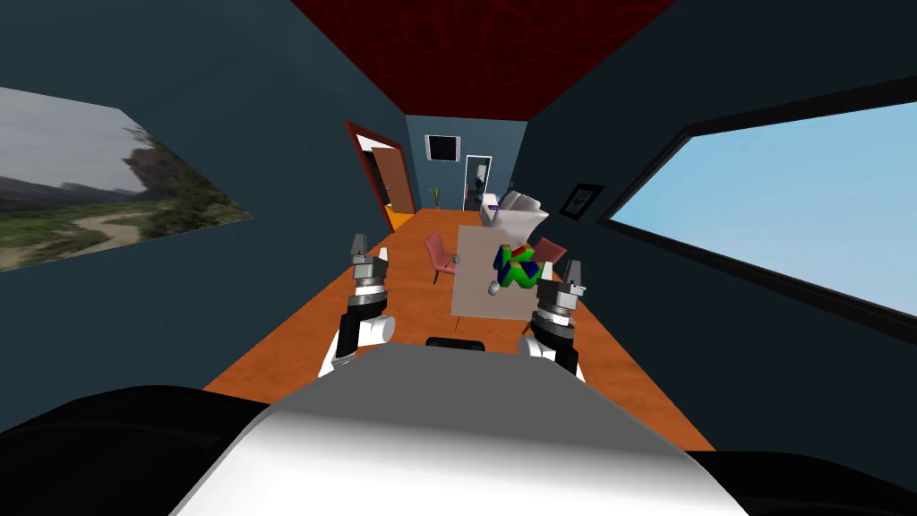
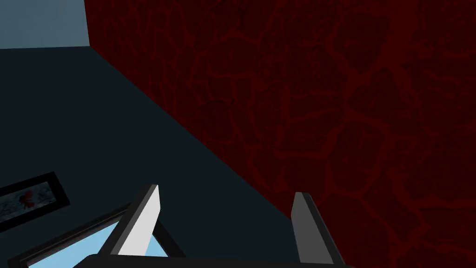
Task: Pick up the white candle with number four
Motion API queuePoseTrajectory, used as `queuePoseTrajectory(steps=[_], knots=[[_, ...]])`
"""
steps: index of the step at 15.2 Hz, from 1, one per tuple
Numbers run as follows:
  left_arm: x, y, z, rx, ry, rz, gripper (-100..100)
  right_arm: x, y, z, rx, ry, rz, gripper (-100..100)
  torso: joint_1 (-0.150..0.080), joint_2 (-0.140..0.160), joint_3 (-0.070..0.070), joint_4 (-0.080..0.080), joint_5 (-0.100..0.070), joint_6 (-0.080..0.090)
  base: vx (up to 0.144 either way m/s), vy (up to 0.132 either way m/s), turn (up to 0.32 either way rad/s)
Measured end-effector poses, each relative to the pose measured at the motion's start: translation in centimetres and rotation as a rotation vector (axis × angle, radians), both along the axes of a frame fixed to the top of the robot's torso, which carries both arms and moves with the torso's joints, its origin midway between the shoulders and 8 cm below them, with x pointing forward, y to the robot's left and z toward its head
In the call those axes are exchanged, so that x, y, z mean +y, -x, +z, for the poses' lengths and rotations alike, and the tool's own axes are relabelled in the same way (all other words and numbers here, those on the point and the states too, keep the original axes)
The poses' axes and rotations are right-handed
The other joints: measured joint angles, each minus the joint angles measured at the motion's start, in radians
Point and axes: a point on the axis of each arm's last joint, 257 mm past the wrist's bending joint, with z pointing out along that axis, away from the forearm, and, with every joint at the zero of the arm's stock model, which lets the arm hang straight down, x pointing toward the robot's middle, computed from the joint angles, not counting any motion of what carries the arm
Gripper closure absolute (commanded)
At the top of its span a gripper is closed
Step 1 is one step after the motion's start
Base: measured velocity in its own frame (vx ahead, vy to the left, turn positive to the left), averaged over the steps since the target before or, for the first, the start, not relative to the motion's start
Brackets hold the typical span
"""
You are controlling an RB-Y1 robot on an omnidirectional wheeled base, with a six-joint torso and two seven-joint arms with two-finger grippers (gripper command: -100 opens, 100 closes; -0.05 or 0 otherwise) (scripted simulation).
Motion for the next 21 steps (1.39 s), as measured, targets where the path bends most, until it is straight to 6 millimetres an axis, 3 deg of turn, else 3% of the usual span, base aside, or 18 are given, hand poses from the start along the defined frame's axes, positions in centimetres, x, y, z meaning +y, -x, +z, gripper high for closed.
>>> queuePoseTrajectory(steps=[5,12,21], knots=[[0.0,0.0,0.0,0.000,0.000,0.000,0,2.2,-0.9,-1.9,0.050,0.060,0.072,-100,-0.001,0.001,0.000,0.000,0.000,0.000,-0.008,-0.009,0.074],[0.0,0.0,0.0,0.000,0.000,0.000,0,6.3,-2.4,-6.7,0.158,0.129,0.194,-100,-0.001,0.000,0.000,0.000,0.000,0.000,-0.008,-0.013,0.089],[0.0,0.0,0.0,0.000,0.000,0.000,0,12.2,-2.5,-16.4,0.350,0.233,0.369,-100,-0.001,0.000,0.000,0.000,0.000,-0.001,-0.010,-0.018,0.158]])
